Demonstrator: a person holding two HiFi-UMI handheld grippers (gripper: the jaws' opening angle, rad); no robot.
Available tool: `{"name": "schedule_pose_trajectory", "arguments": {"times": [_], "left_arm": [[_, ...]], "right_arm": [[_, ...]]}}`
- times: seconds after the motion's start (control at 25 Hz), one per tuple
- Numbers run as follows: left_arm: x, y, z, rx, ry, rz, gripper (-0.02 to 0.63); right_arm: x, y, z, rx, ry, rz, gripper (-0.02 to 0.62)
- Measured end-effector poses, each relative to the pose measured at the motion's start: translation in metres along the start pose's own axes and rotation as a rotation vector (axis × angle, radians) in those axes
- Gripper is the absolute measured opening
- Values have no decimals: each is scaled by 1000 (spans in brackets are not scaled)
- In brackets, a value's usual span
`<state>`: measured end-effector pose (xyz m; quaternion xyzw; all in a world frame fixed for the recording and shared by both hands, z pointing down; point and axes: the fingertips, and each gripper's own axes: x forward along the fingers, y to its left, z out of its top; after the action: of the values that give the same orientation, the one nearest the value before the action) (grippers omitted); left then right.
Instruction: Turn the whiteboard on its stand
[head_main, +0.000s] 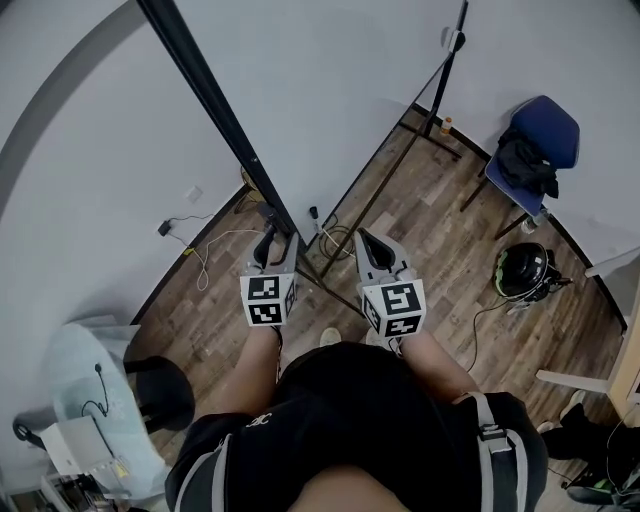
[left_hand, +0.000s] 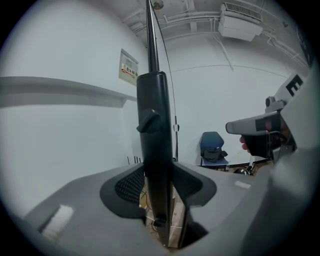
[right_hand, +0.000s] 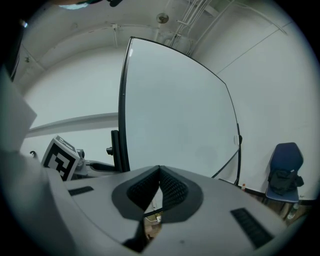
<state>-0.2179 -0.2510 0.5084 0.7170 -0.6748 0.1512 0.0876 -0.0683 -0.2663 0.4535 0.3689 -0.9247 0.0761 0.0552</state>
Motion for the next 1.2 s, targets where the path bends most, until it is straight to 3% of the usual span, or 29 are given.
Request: {"name": "schedule_pose_trajectory", "arguments": {"times": [0.8, 1.2], "left_arm": [[-94, 102, -40, -102, 7, 308, 155], [-98, 109, -43, -135, -11, 323, 147]], "right_arm": [[18, 64, -2, -11, 26, 175, 5], [32, 83, -5, -33, 41, 242, 5]]}}
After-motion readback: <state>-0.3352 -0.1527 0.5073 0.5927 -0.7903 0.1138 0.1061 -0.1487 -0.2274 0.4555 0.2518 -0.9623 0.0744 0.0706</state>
